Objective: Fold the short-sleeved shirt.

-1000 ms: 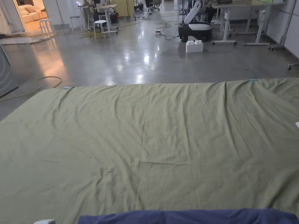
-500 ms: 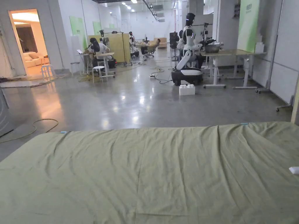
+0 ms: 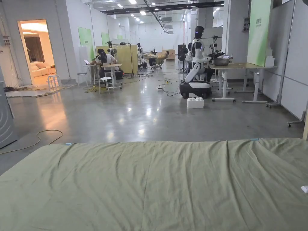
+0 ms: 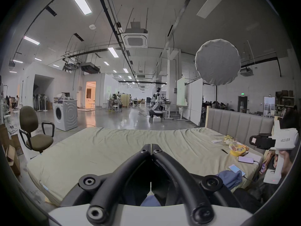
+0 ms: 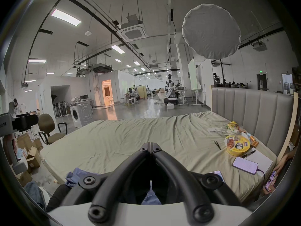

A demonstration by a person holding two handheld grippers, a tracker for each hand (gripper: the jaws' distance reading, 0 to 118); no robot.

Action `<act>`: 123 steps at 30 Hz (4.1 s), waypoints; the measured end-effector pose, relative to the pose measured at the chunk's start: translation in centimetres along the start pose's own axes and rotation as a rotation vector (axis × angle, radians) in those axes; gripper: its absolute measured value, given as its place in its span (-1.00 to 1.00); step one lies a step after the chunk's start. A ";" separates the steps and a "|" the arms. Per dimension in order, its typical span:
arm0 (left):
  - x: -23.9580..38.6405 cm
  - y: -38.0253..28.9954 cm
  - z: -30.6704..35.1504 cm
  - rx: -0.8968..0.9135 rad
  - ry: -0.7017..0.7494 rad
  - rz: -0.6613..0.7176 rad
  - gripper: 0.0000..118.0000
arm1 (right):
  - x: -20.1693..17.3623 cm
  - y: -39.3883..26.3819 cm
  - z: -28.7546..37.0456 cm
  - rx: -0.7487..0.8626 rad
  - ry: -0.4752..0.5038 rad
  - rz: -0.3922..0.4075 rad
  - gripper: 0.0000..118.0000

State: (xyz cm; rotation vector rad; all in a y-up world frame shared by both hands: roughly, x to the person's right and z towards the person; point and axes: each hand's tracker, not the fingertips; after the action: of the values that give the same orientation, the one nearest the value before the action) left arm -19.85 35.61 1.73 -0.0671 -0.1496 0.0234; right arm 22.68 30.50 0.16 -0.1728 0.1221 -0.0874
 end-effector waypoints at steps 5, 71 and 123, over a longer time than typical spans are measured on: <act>-1.3 1.0 -0.4 -0.009 -0.015 0.004 -1.00 | -0.4 0.0 -0.2 0.018 -0.003 0.017 -1.00; 3.5 -18.0 -17.5 -0.607 -0.251 0.423 0.10 | 3.6 -8.1 1.5 -0.295 -0.037 -0.211 -1.00; 5.6 -16.8 -17.8 -0.612 -0.136 0.202 -0.85 | 2.2 -7.9 2.3 -0.311 0.003 -0.154 -1.00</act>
State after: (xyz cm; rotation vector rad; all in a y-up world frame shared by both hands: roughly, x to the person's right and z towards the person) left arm -11.35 17.86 -13.87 -0.6923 -0.2817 0.1835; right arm 24.58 22.87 3.55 -0.4929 0.1249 -0.2229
